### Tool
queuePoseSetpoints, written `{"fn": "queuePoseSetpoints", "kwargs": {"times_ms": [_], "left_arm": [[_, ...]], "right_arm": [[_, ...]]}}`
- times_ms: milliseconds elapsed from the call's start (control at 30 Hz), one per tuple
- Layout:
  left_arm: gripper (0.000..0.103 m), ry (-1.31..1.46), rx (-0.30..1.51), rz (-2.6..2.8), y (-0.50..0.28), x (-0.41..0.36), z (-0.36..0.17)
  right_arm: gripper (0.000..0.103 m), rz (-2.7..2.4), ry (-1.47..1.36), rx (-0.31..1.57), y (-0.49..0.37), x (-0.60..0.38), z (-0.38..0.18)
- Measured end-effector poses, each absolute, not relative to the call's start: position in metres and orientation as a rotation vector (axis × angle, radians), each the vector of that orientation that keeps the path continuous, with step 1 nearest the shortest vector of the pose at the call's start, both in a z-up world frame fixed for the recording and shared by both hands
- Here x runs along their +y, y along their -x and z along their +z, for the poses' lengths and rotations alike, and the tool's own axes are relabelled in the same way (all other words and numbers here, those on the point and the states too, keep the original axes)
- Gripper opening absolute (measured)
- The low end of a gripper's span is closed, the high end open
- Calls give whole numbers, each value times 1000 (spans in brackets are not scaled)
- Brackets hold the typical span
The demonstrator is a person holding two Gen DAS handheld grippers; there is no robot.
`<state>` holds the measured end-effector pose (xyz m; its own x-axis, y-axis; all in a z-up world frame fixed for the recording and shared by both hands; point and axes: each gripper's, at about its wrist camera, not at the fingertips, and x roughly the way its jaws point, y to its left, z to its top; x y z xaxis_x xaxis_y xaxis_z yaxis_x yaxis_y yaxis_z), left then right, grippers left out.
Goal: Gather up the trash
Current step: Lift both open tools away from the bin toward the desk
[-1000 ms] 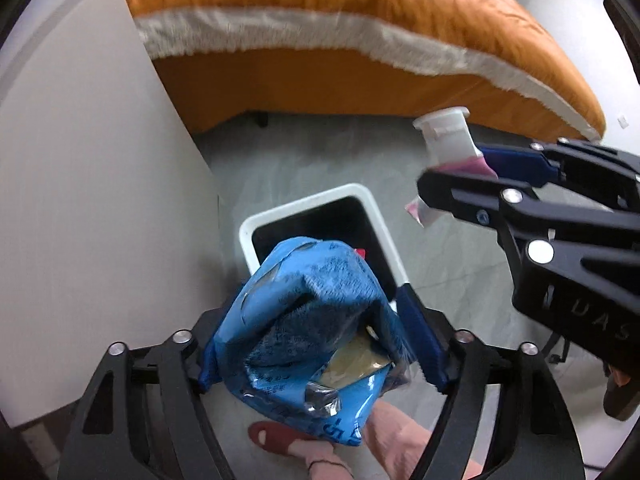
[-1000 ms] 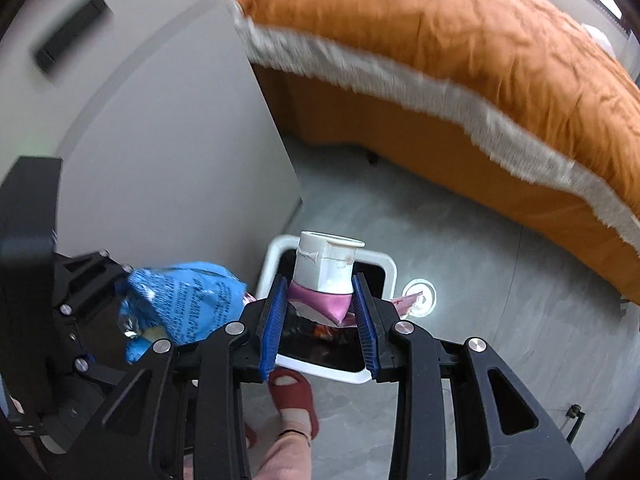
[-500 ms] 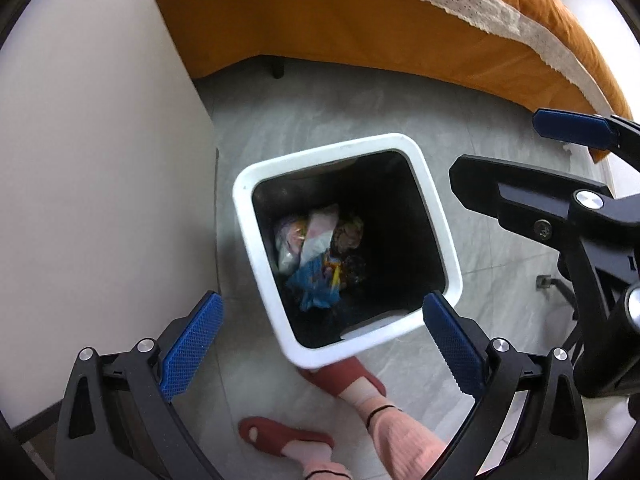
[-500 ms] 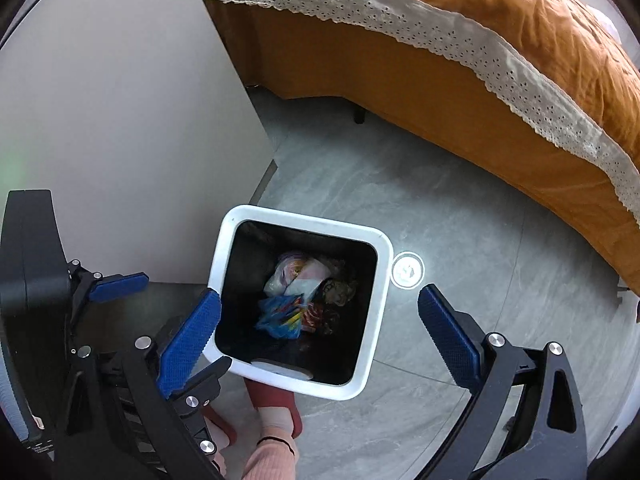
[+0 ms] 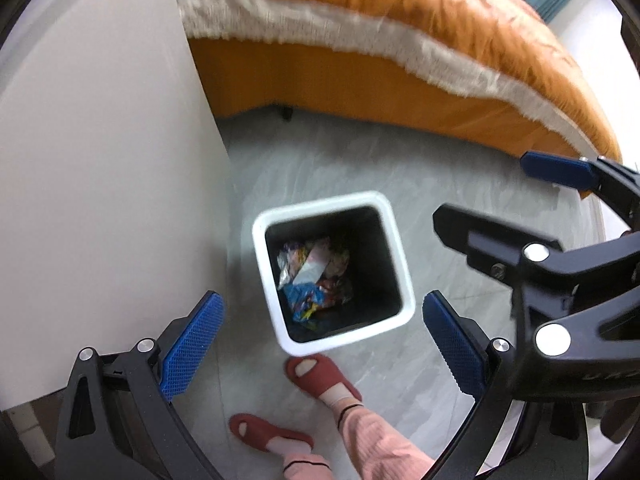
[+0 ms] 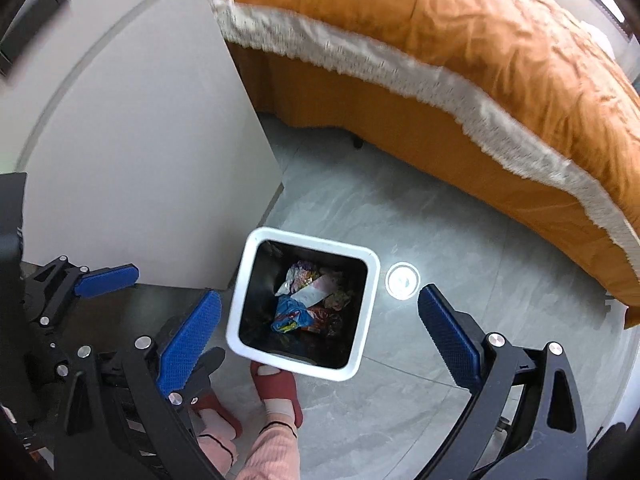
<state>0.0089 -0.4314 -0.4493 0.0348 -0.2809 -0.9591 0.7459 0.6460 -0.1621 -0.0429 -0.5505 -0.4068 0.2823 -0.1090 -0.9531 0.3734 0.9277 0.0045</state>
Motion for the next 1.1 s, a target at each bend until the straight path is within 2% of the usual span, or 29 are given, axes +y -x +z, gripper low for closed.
{"fn": "queuePoseSetpoints", "kwargs": {"times_ms": [333,500,733,1100], "left_arm": [[98,-308,1068,-867,5,-416,-272],[98,-244,941,-811,-2,-383,-200],[98,-201,806,-638,-33,-316,-137],[98,-110,704,-364,-79,-197,-85]], "right_arm": [[98,-392,-245,966,63,-541,-239],[98,-333,-239,854,55,-525,-179],[98,-189,-213,726,27,-470,-115],[98,58,-108,654,-33,-354,-67]]}}
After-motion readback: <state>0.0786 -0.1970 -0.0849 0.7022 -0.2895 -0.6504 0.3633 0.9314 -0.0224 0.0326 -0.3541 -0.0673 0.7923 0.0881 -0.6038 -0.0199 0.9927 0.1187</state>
